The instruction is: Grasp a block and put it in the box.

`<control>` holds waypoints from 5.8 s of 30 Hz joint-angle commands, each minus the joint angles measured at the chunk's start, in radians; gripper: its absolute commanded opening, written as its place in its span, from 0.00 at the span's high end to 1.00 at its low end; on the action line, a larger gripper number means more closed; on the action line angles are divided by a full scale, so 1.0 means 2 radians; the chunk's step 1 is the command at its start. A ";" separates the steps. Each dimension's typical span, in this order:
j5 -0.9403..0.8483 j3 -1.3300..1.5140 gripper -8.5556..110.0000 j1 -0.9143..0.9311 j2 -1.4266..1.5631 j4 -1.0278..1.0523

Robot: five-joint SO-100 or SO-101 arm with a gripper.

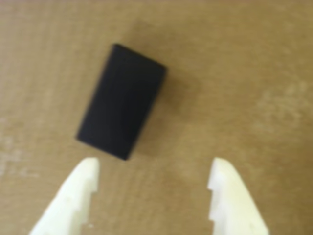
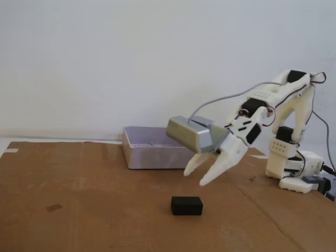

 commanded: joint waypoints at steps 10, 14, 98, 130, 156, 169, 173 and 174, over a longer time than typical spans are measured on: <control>0.027 -0.080 0.69 -0.021 -0.005 -0.025; 0.038 -0.130 0.69 -0.031 -0.049 -0.025; 0.032 -0.210 0.61 -0.025 -0.197 0.025; 0.031 -0.206 0.88 -0.024 -0.206 0.025; 0.010 -0.268 0.93 0.004 -0.197 0.030; 0.005 -0.228 0.93 0.046 -0.092 0.031; -0.006 -0.177 0.93 0.071 -0.021 0.026; -0.006 -0.164 0.93 0.076 -0.008 0.025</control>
